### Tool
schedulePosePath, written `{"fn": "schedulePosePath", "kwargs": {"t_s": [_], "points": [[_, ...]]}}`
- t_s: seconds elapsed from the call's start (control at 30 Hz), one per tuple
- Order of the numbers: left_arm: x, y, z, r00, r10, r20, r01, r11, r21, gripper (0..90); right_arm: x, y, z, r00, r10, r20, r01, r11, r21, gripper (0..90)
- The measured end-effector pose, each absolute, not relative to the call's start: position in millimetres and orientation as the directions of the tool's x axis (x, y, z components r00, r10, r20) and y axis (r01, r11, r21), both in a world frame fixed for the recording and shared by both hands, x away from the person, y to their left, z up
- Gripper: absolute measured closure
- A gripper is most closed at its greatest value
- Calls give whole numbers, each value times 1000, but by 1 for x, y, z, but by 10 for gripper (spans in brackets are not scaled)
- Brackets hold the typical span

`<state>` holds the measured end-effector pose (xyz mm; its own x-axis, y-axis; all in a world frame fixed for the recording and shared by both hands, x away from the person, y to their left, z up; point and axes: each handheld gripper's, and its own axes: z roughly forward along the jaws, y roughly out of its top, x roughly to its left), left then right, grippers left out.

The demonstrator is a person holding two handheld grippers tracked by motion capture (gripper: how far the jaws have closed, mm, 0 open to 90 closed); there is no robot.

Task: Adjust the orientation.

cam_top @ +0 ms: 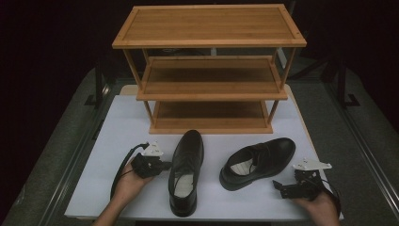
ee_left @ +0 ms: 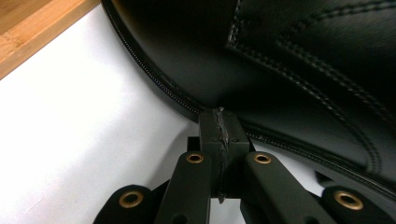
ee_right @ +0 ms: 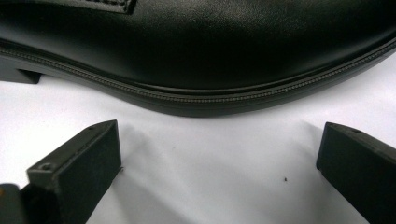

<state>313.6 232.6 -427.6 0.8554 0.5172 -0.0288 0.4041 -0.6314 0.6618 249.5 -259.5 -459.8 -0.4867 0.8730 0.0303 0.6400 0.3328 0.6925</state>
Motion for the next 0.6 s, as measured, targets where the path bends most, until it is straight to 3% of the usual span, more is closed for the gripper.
{"fn": "schedulePosePath", "kwargs": {"t_s": [0.17,0.2,0.3,0.6], "points": [[310,244,-421,842,539,-20,405,-608,683,891,250,-260,-460,-487,873,30,640,334,692,0],[309,247,-420,834,551,-18,412,-602,684,801,249,-259,-460,-486,874,31,642,333,691,0],[305,260,-418,820,573,-3,419,-596,685,648,249,-260,-460,-487,873,30,641,333,692,0],[291,293,-418,771,637,-4,464,-557,689,275,250,-260,-460,-487,873,29,640,334,692,0]]}}
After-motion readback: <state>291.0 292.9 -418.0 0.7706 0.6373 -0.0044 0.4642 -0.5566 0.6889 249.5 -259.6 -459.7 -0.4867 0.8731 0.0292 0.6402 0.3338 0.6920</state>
